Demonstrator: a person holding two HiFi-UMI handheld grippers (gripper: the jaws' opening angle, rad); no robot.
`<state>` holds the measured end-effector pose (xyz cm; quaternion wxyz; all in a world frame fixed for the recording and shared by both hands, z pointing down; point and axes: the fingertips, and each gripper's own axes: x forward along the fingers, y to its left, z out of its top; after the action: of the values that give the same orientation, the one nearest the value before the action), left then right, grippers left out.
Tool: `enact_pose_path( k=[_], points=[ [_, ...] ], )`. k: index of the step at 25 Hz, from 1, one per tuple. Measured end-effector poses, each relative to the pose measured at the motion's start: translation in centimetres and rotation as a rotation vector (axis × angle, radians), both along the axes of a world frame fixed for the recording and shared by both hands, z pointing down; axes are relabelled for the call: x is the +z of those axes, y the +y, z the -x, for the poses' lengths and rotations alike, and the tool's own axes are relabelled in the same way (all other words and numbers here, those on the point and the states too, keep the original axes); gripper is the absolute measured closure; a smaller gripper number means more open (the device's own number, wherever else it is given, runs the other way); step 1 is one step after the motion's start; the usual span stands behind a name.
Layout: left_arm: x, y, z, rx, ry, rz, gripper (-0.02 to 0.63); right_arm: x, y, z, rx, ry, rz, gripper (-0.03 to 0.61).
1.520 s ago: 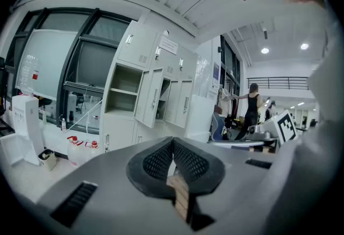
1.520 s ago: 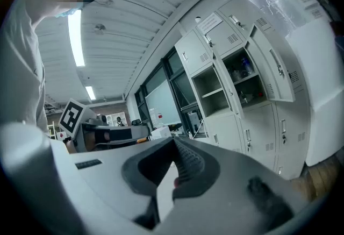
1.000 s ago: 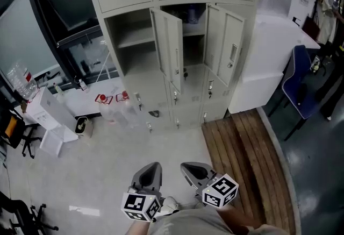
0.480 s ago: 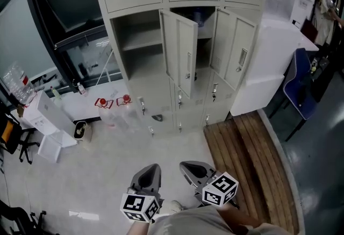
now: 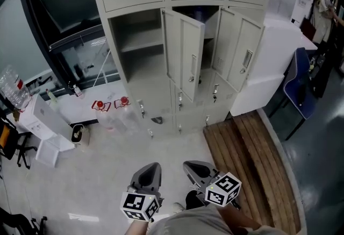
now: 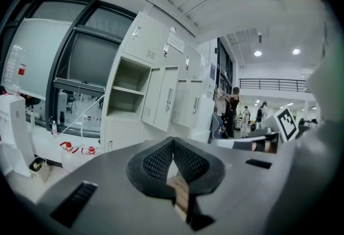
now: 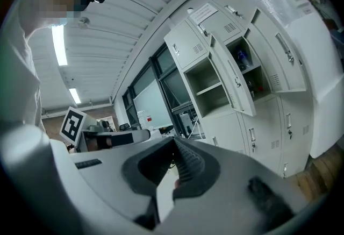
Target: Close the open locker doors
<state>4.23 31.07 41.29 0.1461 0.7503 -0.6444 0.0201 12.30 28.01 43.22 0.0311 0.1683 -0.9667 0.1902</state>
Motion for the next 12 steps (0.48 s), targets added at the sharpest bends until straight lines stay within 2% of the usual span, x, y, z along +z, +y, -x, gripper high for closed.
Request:
enact_pose_path(
  k=[5, 12],
  points=[
    [0.1, -3.3, 0.7, 0.019, -0.008, -0.003, 0.597, 0.6, -3.4, 1.1, 0.010, -0.002, 0.013, 0.554],
    [0.2, -9.9, 2.4, -0.002, -0.013, -0.003, 0.597, 0.6, -10.5, 2.8, -0.011, -0.008, 0.008, 0.554]
  ],
)
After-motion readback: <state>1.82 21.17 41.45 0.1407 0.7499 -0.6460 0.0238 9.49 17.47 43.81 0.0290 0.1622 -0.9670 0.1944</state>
